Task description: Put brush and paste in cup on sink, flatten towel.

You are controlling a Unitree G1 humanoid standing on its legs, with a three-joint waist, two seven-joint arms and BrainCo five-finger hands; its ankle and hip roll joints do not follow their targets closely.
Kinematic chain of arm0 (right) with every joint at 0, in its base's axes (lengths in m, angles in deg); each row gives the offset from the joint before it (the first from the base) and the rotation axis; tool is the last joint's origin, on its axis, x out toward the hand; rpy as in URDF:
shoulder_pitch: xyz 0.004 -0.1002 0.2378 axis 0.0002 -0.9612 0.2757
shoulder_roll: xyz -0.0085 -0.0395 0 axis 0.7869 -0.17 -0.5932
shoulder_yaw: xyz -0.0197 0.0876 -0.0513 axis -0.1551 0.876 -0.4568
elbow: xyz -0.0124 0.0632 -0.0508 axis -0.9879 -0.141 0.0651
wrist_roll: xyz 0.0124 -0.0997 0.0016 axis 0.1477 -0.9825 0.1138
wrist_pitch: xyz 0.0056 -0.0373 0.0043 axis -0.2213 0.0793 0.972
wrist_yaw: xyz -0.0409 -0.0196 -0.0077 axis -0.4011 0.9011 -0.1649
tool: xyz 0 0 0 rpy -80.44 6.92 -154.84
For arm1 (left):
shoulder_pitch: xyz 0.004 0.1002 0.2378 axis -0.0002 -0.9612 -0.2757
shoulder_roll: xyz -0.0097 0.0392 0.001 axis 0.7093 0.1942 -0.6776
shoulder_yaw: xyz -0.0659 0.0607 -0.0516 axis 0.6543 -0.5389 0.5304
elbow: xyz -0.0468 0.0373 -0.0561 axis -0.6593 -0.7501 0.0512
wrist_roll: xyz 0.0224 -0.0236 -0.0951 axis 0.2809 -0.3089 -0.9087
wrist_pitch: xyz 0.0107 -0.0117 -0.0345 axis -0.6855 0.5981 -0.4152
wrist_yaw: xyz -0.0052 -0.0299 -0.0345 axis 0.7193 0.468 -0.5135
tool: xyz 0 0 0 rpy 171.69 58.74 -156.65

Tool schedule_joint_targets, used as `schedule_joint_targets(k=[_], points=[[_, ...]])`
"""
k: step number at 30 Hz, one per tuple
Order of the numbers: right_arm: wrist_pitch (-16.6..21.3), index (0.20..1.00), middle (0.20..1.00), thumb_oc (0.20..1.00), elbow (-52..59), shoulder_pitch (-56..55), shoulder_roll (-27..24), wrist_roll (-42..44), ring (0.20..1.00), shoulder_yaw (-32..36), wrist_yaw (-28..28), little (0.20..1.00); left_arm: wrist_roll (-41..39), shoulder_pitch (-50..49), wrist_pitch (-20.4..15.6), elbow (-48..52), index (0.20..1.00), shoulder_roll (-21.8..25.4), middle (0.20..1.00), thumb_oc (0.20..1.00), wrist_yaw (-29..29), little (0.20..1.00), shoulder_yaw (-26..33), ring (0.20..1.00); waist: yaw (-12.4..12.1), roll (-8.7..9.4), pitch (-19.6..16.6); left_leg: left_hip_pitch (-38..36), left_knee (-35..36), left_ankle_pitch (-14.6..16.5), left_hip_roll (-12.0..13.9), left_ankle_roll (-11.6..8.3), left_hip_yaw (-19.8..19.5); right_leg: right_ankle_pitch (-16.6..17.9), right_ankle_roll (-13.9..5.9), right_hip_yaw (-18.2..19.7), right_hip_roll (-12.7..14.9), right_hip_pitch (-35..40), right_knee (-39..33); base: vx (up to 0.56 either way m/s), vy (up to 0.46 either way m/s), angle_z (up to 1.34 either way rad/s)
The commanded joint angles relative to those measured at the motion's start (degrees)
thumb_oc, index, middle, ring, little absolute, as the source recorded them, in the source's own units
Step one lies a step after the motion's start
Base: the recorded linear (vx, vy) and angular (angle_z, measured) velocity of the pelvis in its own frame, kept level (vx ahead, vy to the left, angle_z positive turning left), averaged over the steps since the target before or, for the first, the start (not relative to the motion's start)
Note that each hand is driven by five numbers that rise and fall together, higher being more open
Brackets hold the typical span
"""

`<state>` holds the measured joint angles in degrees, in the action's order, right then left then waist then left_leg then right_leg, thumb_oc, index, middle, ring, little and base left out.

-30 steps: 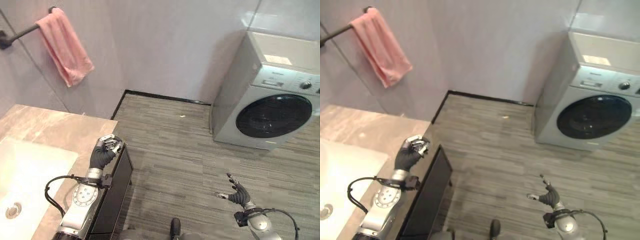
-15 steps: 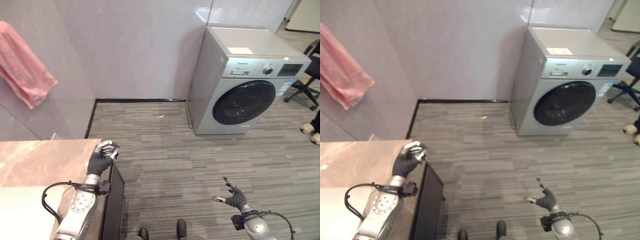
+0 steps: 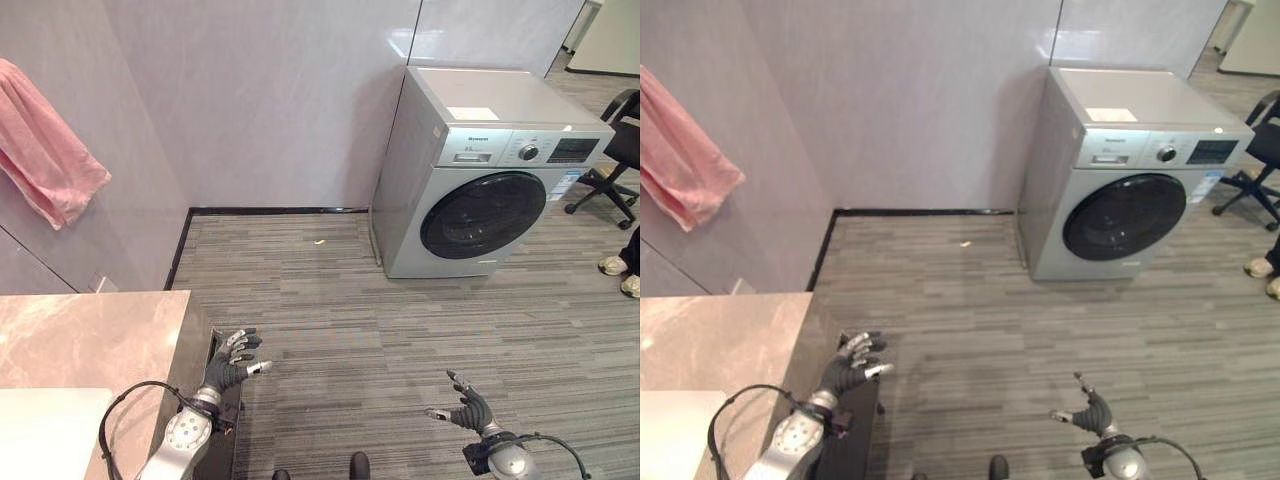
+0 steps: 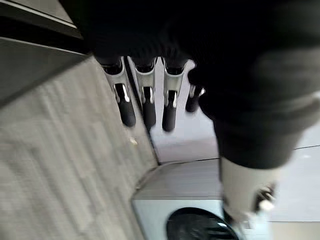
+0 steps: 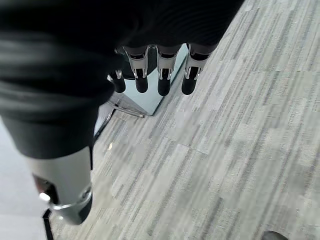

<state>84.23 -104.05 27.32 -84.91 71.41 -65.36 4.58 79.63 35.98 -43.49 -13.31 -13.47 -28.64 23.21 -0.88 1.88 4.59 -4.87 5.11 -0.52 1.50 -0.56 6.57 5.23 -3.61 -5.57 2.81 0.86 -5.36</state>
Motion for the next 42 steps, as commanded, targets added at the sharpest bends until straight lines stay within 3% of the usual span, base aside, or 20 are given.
schedule_joint_targets(k=[1,10,18,28,30,31,32,34,36,37,38,42], points=[[1.4,1.000,1.000,1.000,-1.2,3.0,0.4,2.2,1.000,0.2,1.0,1.000,2.8,2.6,-1.4,-2.0,1.000,-0.4,1.000,1.000,0.9,1.000,-0.1,1.000,-0.4,1.23,0.7,1.2,-4.2,2.1,-0.6,-1.30,-1.8,-5.9,-2.32,-2.3,-0.5,2.4,5.9,0.00,-0.011,0.07],[1.2,1.000,1.000,1.000,-6.8,4.9,3.2,4.9,1.000,-0.7,0.9,1.000,1.7,1.0,-0.1,-12.5,1.000,-3.2,1.000,1.000,2.5,1.000,3.1,1.000,-0.6,1.66,1.5,2.5,-7.8,3.6,-0.9,-1.04,-2.3,-6.5,-2.16,-2.1,-0.1,2.1,7.3,0.00,0.005,0.06],[0.6,1.000,1.000,1.000,-9.8,8.2,4.6,6.0,1.000,-1.0,1.6,1.000,1.7,2.3,0.0,-15.4,1.000,-3.5,1.000,1.000,3.7,1.000,3.8,1.000,0.0,1.28,5.1,6.1,-16.9,7.8,-1.4,-0.37,-1.3,-9.8,-2.33,-1.1,0.8,-3.0,18.5,-0.01,0.040,-0.02],[0.5,1.000,1.000,1.000,-10.3,9.7,4.9,7.1,1.000,-0.7,2.1,1.000,2.5,4.3,0.3,-16.4,1.000,-3.5,1.000,1.000,3.9,1.000,2.9,1.000,0.5,1.34,6.4,7.9,-21.9,11.3,-2.1,1.03,-1.1,-11.2,-2.90,-0.4,2.0,-4.9,22.8,0.03,0.056,0.00],[0.5,1.000,1.000,1.000,-10.1,9.4,4.9,7.5,1.000,-0.4,2.0,1.000,2.6,4.1,0.3,-16.0,1.000,-3.3,1.000,1.000,3.7,1.000,2.9,1.000,0.5,1.26,6.3,7.2,-21.3,11.6,-2.6,1.60,-1.0,-10.0,-3.83,0.3,2.4,-5.6,24.3,0.07,0.162,-0.11],[0.5,1.000,1.000,1.000,-8.3,8.9,4.7,7.6,1.000,0.1,1.8,1.000,3.1,3.6,0.3,-14.8,1.000,-2.9,1.000,1.000,3.5,1.000,3.1,1.000,0.2,1.28,7.0,5.5,-20.2,11.7,-3.8,2.84,-0.7,-2.0,-6.62,2.5,3.9,-8.6,29.6,0.03,0.207,-0.10],[0.4,1.000,1.000,1.000,-7.1,9.0,4.6,7.6,1.000,0.0,1.7,1.000,2.9,3.6,0.3,-14.3,1.000,-2.7,1.000,1.000,3.6,1.000,3.4,1.000,0.3,0.96,7.6,5.0,-20.0,11.7,-3.7,3.15,-0.7,-0.4,-6.75,2.4,4.1,-10.5,32.0,0.03,0.245,-0.28],[0.4,1.000,1.000,1.000,-5.0,8.5,4.5,7.8,1.000,0.1,1.5,1.000,3.1,3.0,0.4,-13.3,1.000,-2.2,1.000,1.000,3.4,1.000,3.6,1.000,0.2,0.53,7.9,4.5,-19.7,11.6,-3.4,3.38,-0.1,-1.5,-6.69,0.7,4.2,-12.4,32.8,0.04,0.112,-0.45],[0.9,1.000,1.000,1.000,-3.8,7.7,4.3,8.1,1.000,0.4,1.4,1.000,3.1,2.7,0.2,-13.4,1.000,-1.9,1.000,1.000,3.3,1.000,3.9,1.000,0.8,0.80,7.5,4.1,-19.4,11.3,-4.0,3.20,-0.9,-3.4,-5.73,2.0,1.2,-13.2,29.9,0.11,0.052,-0.29],[0.9,1.000,1.000,1.000,-3.8,7.7,4.3,8.2,1.000,0.4,1.4,1.000,3.1,2.7,0.1,-13.4,1.000,-2.0,1.000,1.000,3.3,1.000,3.9,1.000,0.8,0.74,7.6,4.0,-19.5,11.4,-4.0,3.17,-1.0,-3.4,-5.71,2.0,1.2,-13.0,29.8,0.14,0.019,-0.17],[1.1,1.000,1.000,1.000,-3.3,7.9,4.3,8.2,1.000,0.2,1.6,1.000,3.1,2.9,0.2,-14.7,1.000,-2.2,1.000,1.000,3.7,1.000,4.3,1.000,0.9,1.30,7.5,3.2,-18.9,12.0,-4.6,2.91,-0.7,-3.0,-5.01,-0.5,2.0,-14.5,23.2,0.09,0.002,-0.03],[1.2,1.000,1.000,1.000,-2.6,7.8,4.1,8.0,1.000,-0.3,1.5,1.000,3.0,3.7,0.2,-16.7,1.000,-2.9,1.000,1.000,4.2,1.000,5.0,1.000,2.3,1.16,7.8,-0.1,-17.1,12.4,-4.5,1.83,-1.7,-0.3,-5.30,-1.3,2.3,-18.2,17.2,0.21,-0.017,0.02]])
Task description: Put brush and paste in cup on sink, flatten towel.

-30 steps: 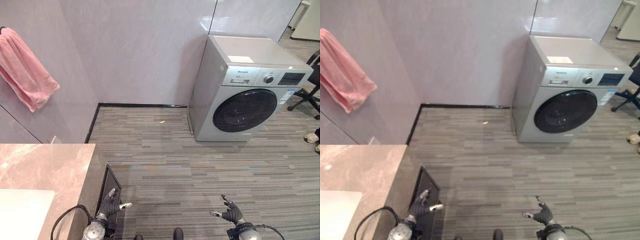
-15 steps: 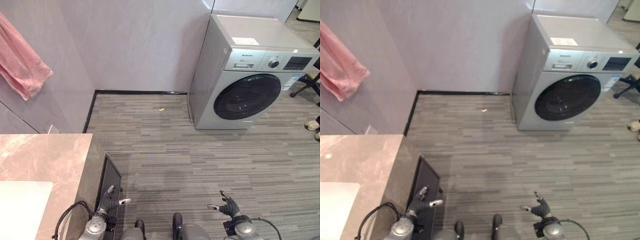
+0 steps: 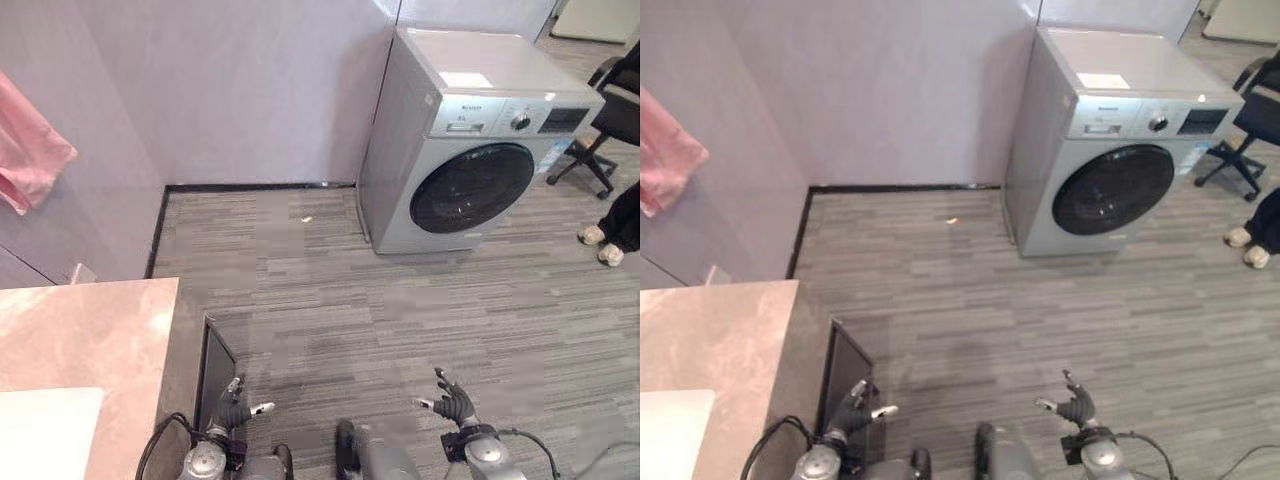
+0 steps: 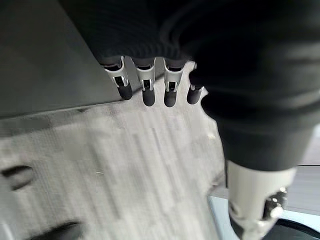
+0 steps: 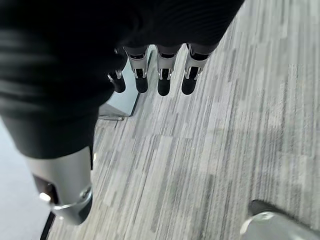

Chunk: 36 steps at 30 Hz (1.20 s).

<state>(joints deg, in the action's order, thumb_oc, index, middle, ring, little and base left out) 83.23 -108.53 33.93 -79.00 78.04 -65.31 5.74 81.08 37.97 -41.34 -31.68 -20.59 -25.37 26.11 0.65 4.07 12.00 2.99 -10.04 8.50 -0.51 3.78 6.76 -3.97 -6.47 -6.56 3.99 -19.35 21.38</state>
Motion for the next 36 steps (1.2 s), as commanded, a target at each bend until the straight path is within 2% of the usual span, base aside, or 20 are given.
schedule_joint_targets(k=[1,3,6,9,11,12,14,15,16,17,20,21,22,23,24,27,29,30,35,36], points=[[2.1,1.000,1.000,1.000,2.0,1.0,-1.8,1.3,1.000,-0.3,0.3,1.000,1.6,1.6,-1.9,1.6,1.000,4.0,1.000,1.000,0.9,1.000,2.0,1.000,0.9,-1.01,0.3,-8.7,-1.6,3.5,-2.5,-2.68,-2.2,9.3,-2.65,-0.3,1.3,1.8,-10.1,0.36,-0.057,0.19],[2.1,1.000,1.000,1.000,2.5,-0.1,-2.4,0.9,1.000,-0.2,0.1,1.000,2.0,1.8,-2.0,0.7,1.000,3.5,1.000,1.000,0.9,1.000,1.3,1.000,1.9,-1.22,-0.7,-10.3,-1.1,2.7,-2.1,-3.68,-4.3,9.6,-1.81,2.3,0.0,3.2,-10.9,0.32,-0.079,0.46],[2.1,1.000,1.000,1.000,2.5,0.0,-3.0,0.4,1.000,-0.4,0.0,1.000,2.0,2.3,-2.0,-0.2,1.000,3.0,1.000,1.000,1.0,1.000,0.7,1.000,2.3,-1.73,-1.7,-11.1,-0.4,2.0,-1.3,-4.37,-5.2,9.2,-0.96,2.0,-1.1,4.0,-10.9,0.20,-0.088,0.61],[2.1,1.000,1.000,1.000,2.8,-0.2,-4.0,0.0,1.000,-0.4,-0.2,1.000,1.8,2.8,-2.1,-1.2,1.000,2.7,1.000,1.000,1.0,1.000,0.2,1.000,2.9,-2.44,-2.7,-11.9,-0.1,-0.1,0.4,-5.68,-7.1,6.7,0.32,1.2,-2.7,4.3,-9.1,0.23,-0.137,0.22],[2.2,1.000,1.000,1.000,2.9,-0.2,-4.4,0.0,1.000,-0.5,-0.5,1.000,1.8,3.8,-2.0,-2.7,1.000,3.0,1.000,1.000,1.1,1.000,-0.1,1.000,3.6,-2.82,-3.2,-12.9,-0.2,-2.7,2.2,-7.11,-8.9,4.2,1.47,0.9,-3.8,4.4,-6.8,0.31,-0.208,0.34],[2.3,1.000,1.000,1.000,3.5,-0.8,-4.8,-0.5,1.000,-0.6,-0.7,1.000,1.8,4.2,-2.0,-3.8,1.000,2.7,1.000,1.000,1.1,1.000,-0.3,1.000,4.2,-3.27,-3.7,-11.7,-2.5,-7.2,3.2,-8.53,-9.7,2.9,2.55,0.9,-4.8,5.8,-7.1,0.31,-0.214,0.25],[2.6,1.000,1.000,1.000,3.9,-1.2,-5.2,-0.3,1.000,-0.5,-0.7,1.000,1.9,5.3,-2.0,-4.4,1.000,3.0,1.000,1.000,1.0,1.000,-0.8,1.000,4.1,-2.44,-3.2,-7.4,-10.5,-13.3,3.4,-9.75,-9.8,2.5,3.82,1.6,-5.1,8.3,-8.4,0.22,-0.206,0.33],[2.6,1.000,1.000,1.000,4.3,-1.2,-5.5,-0.1,1.000,-0.5,-0.8,1.000,1.6,5.7,-2.0,-4.5,1.000,3.0,1.000,1.000,1.1,1.000,-1.0,1.000,3.8,-1.60,-2.7,-5.1,-14.2,-14.2,2.8,-9.71,-10.0,2.6,4.31,2.1,-4.9,9.7,-9.3,0.15,-0.184,0.35],[2.7,1.000,1.000,1.000,4.5,-1.2,-5.7,-0.2,1.000,-0.5,-0.6,1.000,1.4,6.0,-2.0,-4.5,1.000,3.1,1.000,1.000,1.4,1.000,-1.2,1.000,3.4,-0.74,-2.0,-3.1,-16.3,-13.6,1.9,-9.29,-9.9,2.5,4.51,2.6,-4.6,10.9,-9.9,0.17,-0.149,0.10],[2.5,1.000,1.000,1.000,4.6,-1.1,-5.8,-0.3,1.000,-0.6,-0.6,1.000,1.1,6.4,-2.0,-4.3,1.000,3.2,1.000,1.000,1.5,1.000,-1.3,1.000,2.8,-0.34,-1.4,-1.0,-14.2,-10.6,0.6,-8.39,-9.0,2.2,4.18,2.6,-4.3,12.1,-10.3,0.18,-0.110,-0.18],[2.5,1.000,1.000,1.000,3.6,-1.6,-5.7,0.0,1.000,0.1,0.2,1.000,1.0,7.2,-2.3,-4.5,1.000,3.0,1.000,1.000,1.9,1.000,-1.7,1.000,2.0,0.60,-0.6,8.2,-8.3,-6.1,0.9,-6.06,-1.3,0.9,3.20,2.0,-2.6,15.9,-11.7,0.19,-0.051,0.08],[2.5,1.000,1.000,1.000,3.6,-1.6,-5.7,0.0,1.000,0.1,0.2,1.000,1.0,7.2,-2.3,-4.5,1.000,3.0,1.000,1.000,1.9,1.000,-1.7,1.000,2.0,0.59,-0.6,8.2,-8.3,-6.1,0.9,-6.06,-1.3,0.8,3.20,2.0,-2.6,15.9,-11.7,0.24,-0.023,0.48],[2.5,1.000,1.000,1.000,3.5,-1.7,-5.7,-0.5,1.000,0.3,0.8,1.000,1.1,7.3,-2.3,-3.9,1.000,3.1,1.000,1.000,2.0,1.000,-2.0,1.000,0.6,-0.03,-0.5,11.8,-3.6,-9.0,1.2,-6.36,-1.5,-0.2,3.08,2.6,-3.7,17.9,-11.9,0.29,0.012,0.35],[2.6,1.000,1.000,1.000,3.4,-1.9,-5.6,-0.9,1.000,0.4,1.1,1.000,1.4,7.5,-2.4,-3.8,1.000,3.3,1.000,1.000,2.1,1.000,-2.0,1.000,0.5,-0.80,-0.6,12.8,0.7,-12.9,2.1,-7.30,-0.6,-0.7,2.94,2.6,-4.7,19.2,-12.4,0.43,0.027,0.10],[2.6,1.000,1.000,1.000,3.2,-2.2,-5.5,-1.3,1.000,0.6,1.1,1.000,1.8,7.3,-2.5,-3.6,1.000,3.3,1.000,1.000,2.0,1.000,-2.0,1.000,0.0,-0.77,-0.8,13.3,3.7,-14.8,2.5,-7.72,0.1,-1.1,2.67,3.0,-4.7,21.2,-13.2,0.39,0.057,-0.21],[2.3,1.000,1.000,1.000,3.3,-2.2,-5.3,-2.4,1.000,0.4,0.8,1.000,2.1,6.2,-2.4,-2.5,1.000,3.6,1.000,1.000,1.9,1.000,-1.4,1.000,-1.5,-1.34,-1.5,13.9,6.3,-17.7,3.4,-7.94,0.1,-2.3,2.30,5.2,-5.4,25.1,-13.2,0.39,0.078,-0.30],[2.1,1.000,1.000,1.000,4.5,-2.9,-4.6,-3.4,1.000,0.0,0.0,1.000,1.6,4.8,-2.5,-0.7,1.000,3.9,1.000,1.000,1.5,1.000,-0.8,1.000,-2.1,-1.15,-2.8,12.5,4.3,-15.7,2.2,-6.19,-0.1,-3.3,1.09,5.9,-4.0,26.5,-11.7,0.40,0.141,-0.76],[2.1,1.000,1.000,1.000,4.6,-2.9,-4.6,-3.4,1.000,0.0,0.0,1.000,1.6,4.8,-2.5,-0.7,1.000,4.0,1.000,1.000,1.5,1.000,-0.8,1.000,-2.1,-1.11,-2.9,12.5,4.2,-15.7,2.2,-6.17,-0.1,-3.4,1.07,5.9,-3.9,26.5,-11.7,0.31,0.147,-0.76],[2.1,1.000,1.000,1.000,5.9,-3.0,-3.1,-2.3,1.000,1.5,-0.3,1.000,1.6,3.6,-2.8,0.7,1.000,4.1,1.000,1.000,1.6,1.000,-0.1,1.000,-3.0,-0.04,-4.3,12.4,0.6,-11.5,0.5,-4.26,2.4,0.5,-1.32,7.9,-0.7,26.1,-10.5,0.23,0.174,-0.10],[2.1,1.000,1.000,1.000,6.1,-3.0,-2.7,-2.2,1.000,1.6,-0.2,1.000,1.8,3.3,-2.8,1.6,1.000,4.3,1.000,1.000,1.5,1.000,-0.3,1.000,-3.5,0.44,-4.7,12.6,-0.7,-9.8,-0.5,-3.62,2.9,3.2,-2.40,8.4,0.4,26.4,-10.2,0.27,0.223,-0.18]])
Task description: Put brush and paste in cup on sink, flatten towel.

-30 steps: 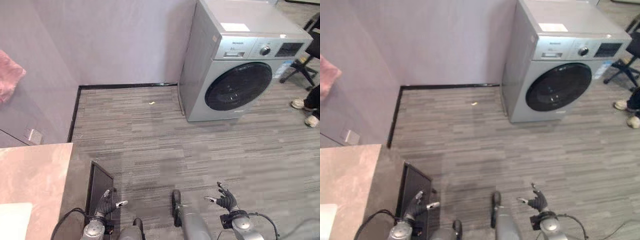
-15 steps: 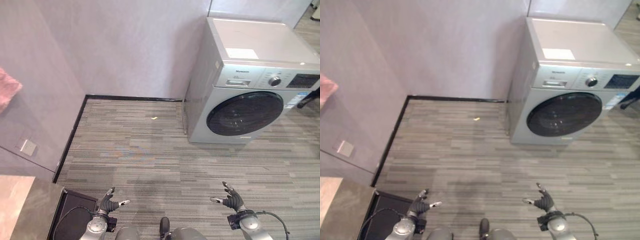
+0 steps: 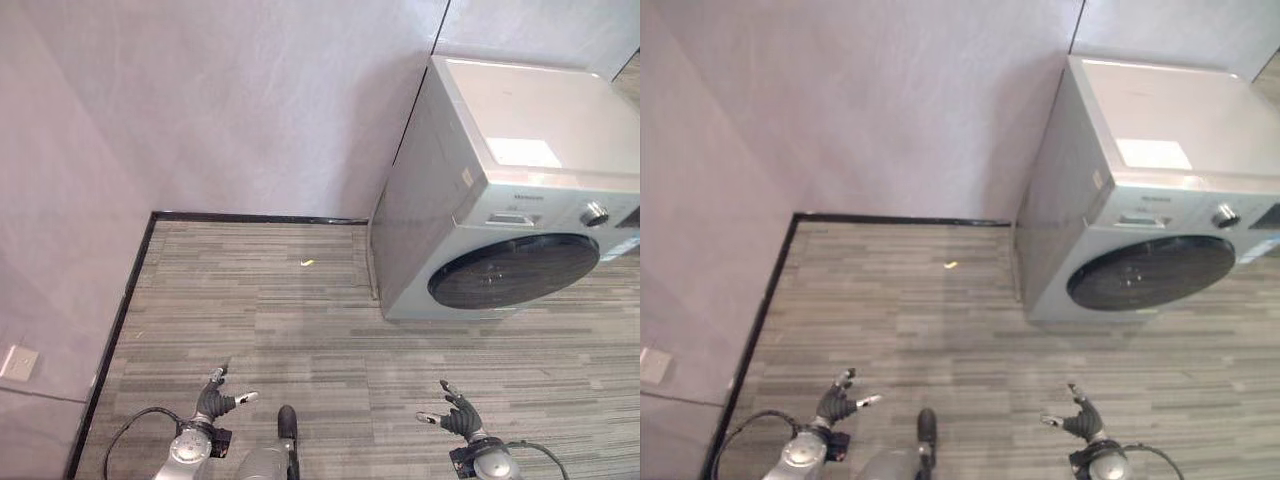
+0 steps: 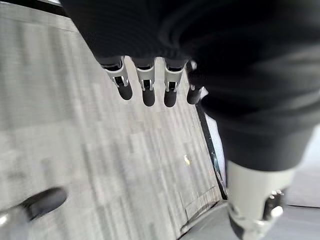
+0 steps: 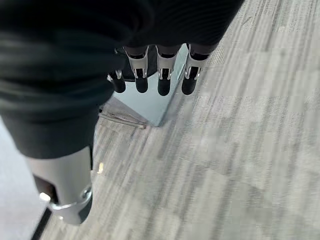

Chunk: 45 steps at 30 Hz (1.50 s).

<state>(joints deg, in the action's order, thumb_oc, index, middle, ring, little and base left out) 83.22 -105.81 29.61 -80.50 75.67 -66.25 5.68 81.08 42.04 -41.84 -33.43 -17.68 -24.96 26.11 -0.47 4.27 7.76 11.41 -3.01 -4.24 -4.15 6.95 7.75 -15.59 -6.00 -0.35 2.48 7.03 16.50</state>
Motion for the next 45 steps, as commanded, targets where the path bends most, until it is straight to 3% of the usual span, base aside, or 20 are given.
schedule_joint_targets(k=[1,5,6,9,10,11,12,13,14,15,16,17,18,23,28,36,39,43,44,45], points=[[2.1,1.000,1.000,1.000,3.5,1.3,-1.0,0.2,1.000,2.5,-0.4,1.000,1.9,-0.9,-2.3,3.5,1.000,1.5,1.000,1.000,0.9,1.000,-0.4,1.000,-2.5,0.36,-0.6,4.1,-8.1,3.9,2.8,-6.44,1.9,15.5,-3.27,2.1,2.6,0.0,-5.1,0.26,0.215,0.00],[2.1,1.000,1.000,1.000,4.1,1.3,-0.8,-0.1,1.000,2.4,-0.7,1.000,2.5,-1.3,-2.2,4.3,1.000,1.9,1.000,1.000,0.7,1.000,-0.9,1.000,-3.0,0.67,-1.2,3.0,-9.1,7.0,1.2,-5.08,1.9,20.2,-5.07,2.1,4.5,-0.7,-2.2,0.16,0.159,0.03],[2.1,1.000,1.000,1.000,4.5,1.9,-0.6,-0.1,1.000,2.4,-0.7,1.000,2.8,-1.2,-2.0,4.3,1.000,2.2,1.000,1.000,0.5,1.000,-1.0,1.000,-2.8,0.17,-0.7,0.9,-8.3,8.0,0.8,-4.31,1.7,24.6,-5.54,1.7,4.8,-4.1,4.3,0.13,0.150,-0.01],[1.9,1.000,1.000,1.000,5.0,2.4,-0.7,-0.2,1.000,2.3,-0.5,1.000,2.5,-1.4,-1.8,5.6,1.000,2.7,1.000,1.000,0.3,1.000,-0.8,1.000,-2.6,-1.00,0.8,-1.9,-7.2,8.6,1.1,-3.35,1.5,27.7,-4.77,-1.6,5.7,-7.9,11.2,0.07,0.140,-0.01],[1.9,1.000,1.000,1.000,5.0,2.4,-0.7,-0.2,1.000,2.3,-0.5,1.000,2.5,-1.4,-1.8,5.6,1.000,2.7,1.000,1.000,0.3,1.000,-0.8,1.000,-2.6,-0.99,0.8,-1.9,-7.2,8.6,1.1,-3.34,1.5,27.7,-4.77,-1.6,5.7,-7.9,11.2,0.13,0.169,-0.10],[1.9,1.000,1.000,1.000,5.7,2.6,-0.8,-0.3,1.000,2.5,-0.3,1.000,2.9,-1.5,-1.6,6.0,1.000,3.0,1.000,1.000,0.2,1.000,-0.9,1.000,-1.5,-2.52,1.7,-4.5,-6.1,9.0,1.6,-3.15,0.8,26.5,-4.42,-3.1,4.6,-11.4,15.0,0.20,0.129,-0.01],[2.1,1.000,1.000,1.000,6.4,2.4,-0.9,0.0,1.000,2.7,-0.4,1.000,3.0,-1.7,-1.5,6.3,1.000,3.0,1.000,1.000,0.1,1.000,-0.8,1.000,-0.5,-2.79,2.2,-6.4,-5.2,9.0,1.1,-3.14,-0.7,23.4,-4.08,-1.9,2.3,-13.5,15.6,0.19,0.128,0.03],[2.1,1.000,1.000,1.000,6.4,2.4,-0.9,0.0,1.000,2.7,-0.4,1.000,3.0,-1.6,-1.5,6.3,1.000,3.0,1.000,1.000,0.1,1.000,-0.8,1.000,-0.4,-2.87,2.1,-6.2,-5.1,8.8,1.2,-3.18,-0.7,23.5,-4.03,-1.9,2.2,-13.6,15.5,0.23,0.108,0.40],[2.3,1.000,1.000,1.000,6.7,2.1,-0.6,0.5,1.000,2.8,-0.6,1.000,3.5,-1.5,-1.6,5.6,1.000,3.0,1.000,1.000,0.2,1.000,-0.5,1.000,-0.3,-3.23,2.4,-8.4,-4.3,8.9,1.1,-3.38,-0.5,20.2,-2.90,-6.3,3.6,-16.6,11.9,0.14,0.078,0.53],[2.3,1.000,1.000,1.000,6.7,2.1,-0.6,0.5,1.000,2.8,-0.6,1.000,3.5,-1.5,-1.6,5.6,1.000,3.0,1.000,1.000,0.2,1.000,-0.4,1.000,-0.1,-3.21,2.6,-8.7,-4.3,9.0,1.0,-3.40,-0.8,20.0,-2.90,-6.6,3.8,-16.2,11.9,0.28,0.075,0.41],[2.8,1.000,1.000,1.000,7.4,1.4,-0.8,1.3,1.000,3.0,-0.5,1.000,3.3,-1.8,-1.7,5.5,1.000,2.9,1.000,1.000,0.2,1.000,-0.3,1.000,0.8,-3.25,2.7,-10.3,-3.4,9.1,0.6,-3.83,-2.2,17.6,-2.23,-5.6,1.5,-18.9,7.2,0.21,-0.012,0.09],[2.9,1.000,1.000,1.000,7.5,1.2,-0.7,1.7,1.000,3.1,-0.5,1.000,3.3,-1.8,-1.7,4.9,1.000,2.7,1.000,1.000,0.3,1.000,-0.2,1.000,1.1,-3.09,3.0,-11.1,-3.4,9.4,0.3,-4.06,-2.8,17.5,-2.26,-4.9,0.9,-19.6,5.5,0.45,-0.057,0.24],[3.0,1.000,1.000,1.000,7.8,0.0,-1.2,1.5,1.000,3.1,-0.6,1.000,3.8,-1.4,-2.0,3.8,1.000,2.5,1.000,1.000,0.4,1.000,-0.2,1.000,2.1,-2.28,2.9,-13.6,-2.7,10.4,-1.0,-4.83,-4.5,19.4,-2.61,-2.8,0.8,-21.5,-5.8,0.40,-0.064,0.46],[2.6,1.000,1.000,1.000,8.3,-1.6,-1.7,1.0,1.000,3.6,-1.0,1.000,4.4,-0.6,-2.2,3.6,1.000,2.2,1.000,1.000,0.3,1.000,-0.7,1.000,4.2,-2.14,2.7,-17.0,-2.8,12.1,-1.8,-5.94,-9.1,23.4,-4.04,3.2,0.5,-22.3,-10.2,0.24,-0.050,0.69],[2.6,1.000,1.000,1.000,7.8,-1.1,-2.3,1.0,1.000,3.3,-1.3,1.000,4.0,-0.4,-2.4,2.5,1.000,1.5,1.000,1.000,0.7,1.000,-1.0,1.000,3.9,-2.26,1.1,-17.4,-3.2,12.1,-0.8,-6.80,-11.7,23.6,-2.86,2.5,-0.3,-20.6,-10.4,0.17,-0.106,0.71],[2.5,1.000,1.000,1.000,7.4,0.1,-3.4,0.7,1.000,2.1,-1.5,1.000,2.6,2.1,-2.1,2.0,1.000,1.5,1.000,1.000,1.0,1.000,-1.9,1.000,4.0,-2.73,1.0,-16.9,-5.1,10.7,2.9,-9.72,-14.7,17.7,-0.59,-1.5,-1.8,-20.7,-5.4,0.13,-0.131,0.29],[2.6,1.000,1.000,1.000,7.2,-0.1,-3.9,0.7,1.000,2.0,-1.3,1.000,2.2,2.7,-2.0,1.7,1.000,1.2,1.000,1.000,1.0,1.000,-2.1,1.000,4.4,-2.65,1.1,-16.0,-7.2,10.3,3.5,-10.37,-14.2,16.5,-0.06,-2.8,-1.5,-20.0,-4.5,0.10,-0.097,0.62],[2.5,1.000,1.000,1.000,8.4,-2.2,-4.3,0.3,1.000,3.7,-0.2,1.000,1.1,4.6,-1.5,1.1,1.000,0.5,1.000,1.000,1.3,1.000,-2.7,1.000,6.7,-2.36,1.1,-12.4,-3.6,8.5,7.7,-10.03,2.3,15.4,-0.60,-9.5,2.3,-16.8,-5.6,0.05,-0.023,0.82],[2.5,1.000,1.000,1.000,8.4,-2.2,-4.3,0.3,1.000,3.7,-0.2,1.000,1.1,4.6,-1.5,1.1,1.000,0.5,1.000,1.000,1.3,1.000,-2.8,1.000,6.7,-2.35,1.1,-12.4,-3.5,8.5,7.6,-10.00,2.3,15.5,-0.63,-9.4,2.4,-16.8,-5.6,-0.04,0.008,1.65],[2.3,1.000,1.000,1.000,8.5,-2.3,-4.4,0.2,1.000,4.0,0.4,1.000,0.9,5.3,-1.4,0.7,1.000,0.0,1.000,1.000,1.6,1.000,-3.0,1.000,6.7,-2.07,1.6,-9.5,-3.2,7.5,8.1,-10.05,5.7,15.8,-0.98,-10.8,3.4,-15.9,-6.5,-0.02,0.016,1.39]])
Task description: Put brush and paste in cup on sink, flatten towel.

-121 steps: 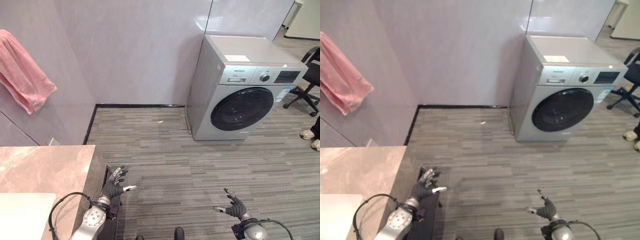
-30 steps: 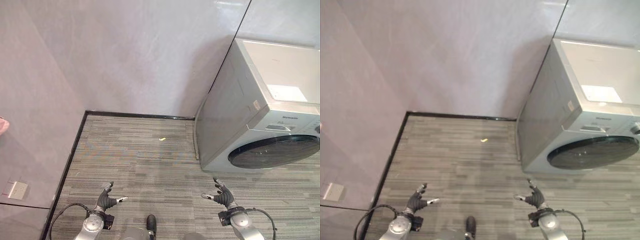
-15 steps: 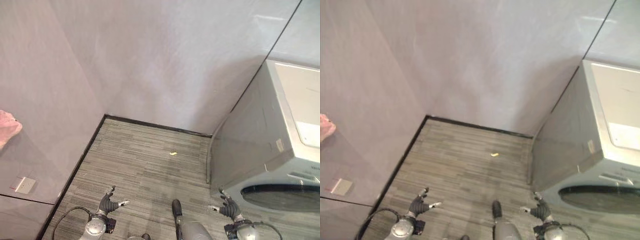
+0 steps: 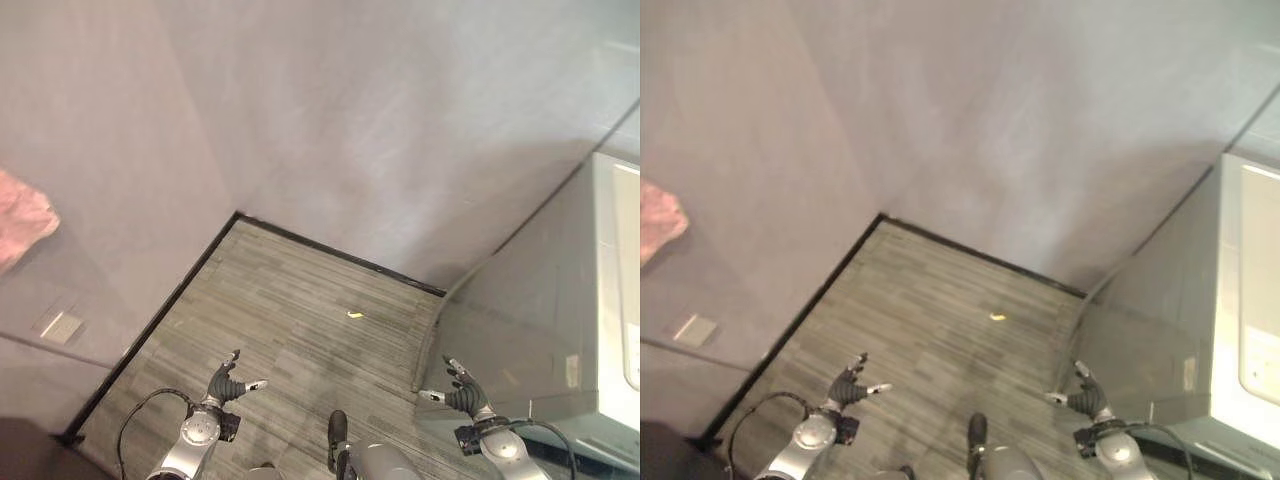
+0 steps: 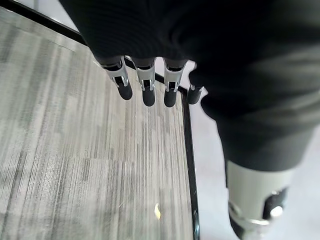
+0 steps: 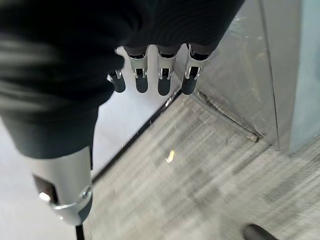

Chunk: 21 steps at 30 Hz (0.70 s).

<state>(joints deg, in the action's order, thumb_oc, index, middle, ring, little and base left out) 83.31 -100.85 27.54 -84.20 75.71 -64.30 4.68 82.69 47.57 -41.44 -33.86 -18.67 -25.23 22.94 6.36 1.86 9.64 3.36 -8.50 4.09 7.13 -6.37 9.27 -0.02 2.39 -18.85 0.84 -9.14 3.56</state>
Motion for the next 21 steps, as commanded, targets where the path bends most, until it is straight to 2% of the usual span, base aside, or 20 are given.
schedule_joint_targets(k=[1,3,4,5,6,9,10,11,13,14,15,16,21], points=[[2.1,1.000,1.000,1.000,3.3,-0.3,-0.7,-0.1,1.000,2.1,1.5,1.000,-0.6,0.2,-1.7,0.7,1.000,0.8,1.000,1.000,2.0,1.000,0.2,1.000,0.0,0.38,-0.3,0.2,2.1,-1.3,-3.0,3.26,5.4,0.5,-9.58,6.9,5.5,0.3,6.1,0.05,0.058,0.88],[1.7,1.000,1.000,1.000,4.1,-0.9,-0.7,-1.1,1.000,2.6,1.7,1.000,-0.1,-0.1,-1.6,0.2,1.000,0.7,1.000,1.000,2.0,1.000,0.4,1.000,0.2,0.21,-0.1,3.0,4.7,-5.6,-0.7,2.09,11.4,0.5,-9.99,4.8,6.2,2.7,4.9,0.12,0.089,0.52],[1.7,1.000,1.000,1.000,4.1,-0.9,-0.7,-1.1,1.000,2.6,1.7,1.000,-0.1,-0.1,-1.6,0.2,1.000,0.7,1.000,1.000,2.0,1.000,0.4,1.000,0.2,0.24,0.0,2.8,4.7,-5.5,-0.8,2.08,11.4,0.4,-10.04,4.8,6.3,2.9,5.0,0.22,0.122,0.60],[1.4,1.000,1.000,1.000,4.1,-0.9,-0.8,-1.7,1.000,2.6,1.4,1.000,0.1,-0.7,-1.5,0.0,1.000,0.6,1.000,1.000,1.9,1.000,0.8,1.000,-0.3,0.45,-0.1,4.3,4.0,-6.5,0.4,1.17,12.8,-0.7,-10.41,4.7,6.7,5.0,4.7,0.19,0.107,0.33],[1.3,1.000,1.000,1.000,4.1,-0.8,-0.8,-1.8,1.000,2.5,1.2,1.000,0.2,-1.1,-1.5,0.2,1.000,0.8,1.000,1.000,1.9,1.000,1.1,1.000,-0.8,0.60,0.3,4.7,2.9,-7.3,0.6,1.61,13.3,-0.5,-9.78,4.9,6.4,5.2,4.9,0.25,0.174,0.14],[1.1,1.000,1.000,1.000,3.8,0.0,0.1,-2.2,1.000,1.9,0.8,1.000,0.3,-2.1,-1.4,0.6,1.000,1.3,1.000,1.000,1.9,1.000,1.7,1.000,-1.5,0.79,0.2,3.3,2.8,-4.7,-1.1,3.01,11.7,-1.9,-10.44,6.7,7.2,5.6,7.3,0.15,0.163,-0.29],[1.1,1.000,1.000,1.000,3.8,0.0,0.1,-2.2,1.000,1.9,0.8,1.000,0.3,-2.1,-1.4,0.6,1.000,1.3,1.000,1.000,1.9,1.000,1.7,1.000,-1.5,0.79,0.2,3.3,2.8,-4.7,-1.1,3.01,11.7,-1.9,-10.44,6.7,7.2,5.6,7.3,0.16,0.191,-0.66],[1.1,1.000,1.000,1.000,3.4,0.5,0.7,-1.8,1.000,2.3,0.9,1.000,0.3,-2.7,-1.5,1.4,1.000,1.7,1.000,1.000,1.7,1.000,1.8,1.000,-2.1,1.13,0.4,3.4,1.1,-3.3,-1.8,4.11,11.2,-1.5,-10.72,8.3,8.2,5.7,9.0,0.10,0.128,-0.31],[1.1,1.000,1.000,1.000,3.0,0.8,1.1,-1.6,1.000,2.5,1.0,1.000,0.4,-3.2,-1.5,2.0,1.000,2.0,1.000,1.000,1.5,1.000,1.8,1.000,-2.7,1.23,0.4,3.4,0.3,-2.4,-2.2,4.62,11.2,-1.5,-10.96,8.7,8.8,6.4,8.8,0.17,0.205,0.17],[1.0,1.000,1.000,1.000,3.1,1.0,1.7,-1.3,1.000,2.6,1.0,1.000,0.2,-4.0,-1.5,3.2,1.000,2.3,1.000,1.000,1.3,1.000,1.9,1.000,-3.3,1.29,0.2,3.5,-0.9,-1.0,-3.2,5.39,10.7,-0.5,-11.48,9.3,9.9,7.0,9.1,0.17,0.200,0.19],[1.0,1.000,1.000,1.000,3.1,1.0,1.7,-1.3,1.000,2.6,1.0,1.000,0.2,-4.0,-1.5,3.3,1.000,2.4,1.000,1.000,1.3,1.000,1.9,1.000,-3.3,1.29,0.2,3.6,-1.0,-1.0,-3.2,5.40,10.8,-0.5,-11.49,9.4,9.9,7.0,9.2,0.20,0.261,0.00],[1.1,1.000,1.000,1.000,1.9,1.8,2.4,-1.1,1.000,2.1,1.0,1.000,0.3,-4.4,-1.7,3.5,1.000,2.5,1.000,1.000,1.2,1.000,2.0,1.000,-4.0,1.23,-0.1,3.3,-1.4,0.1,-4.3,5.93,10.5,1.3,-12.28,9.4,11.3,8.0,8.5,0.15,0.205,-0.03],[0.8,1.000,1.000,1.000,1.2,3.1,3.2,-1.5,1.000,0.3,0.4,1.000,0.2,-5.0,-1.5,5.4,1.000,2.9,1.000,1.000,0.8,1.000,2.0,1.000,-5.3,1.05,-0.9,2.2,-0.5,1.6,-7.3,7.45,8.4,6.4,-13.30,9.8,13.8,8.0,10.3,0.14,0.190,0.13]])
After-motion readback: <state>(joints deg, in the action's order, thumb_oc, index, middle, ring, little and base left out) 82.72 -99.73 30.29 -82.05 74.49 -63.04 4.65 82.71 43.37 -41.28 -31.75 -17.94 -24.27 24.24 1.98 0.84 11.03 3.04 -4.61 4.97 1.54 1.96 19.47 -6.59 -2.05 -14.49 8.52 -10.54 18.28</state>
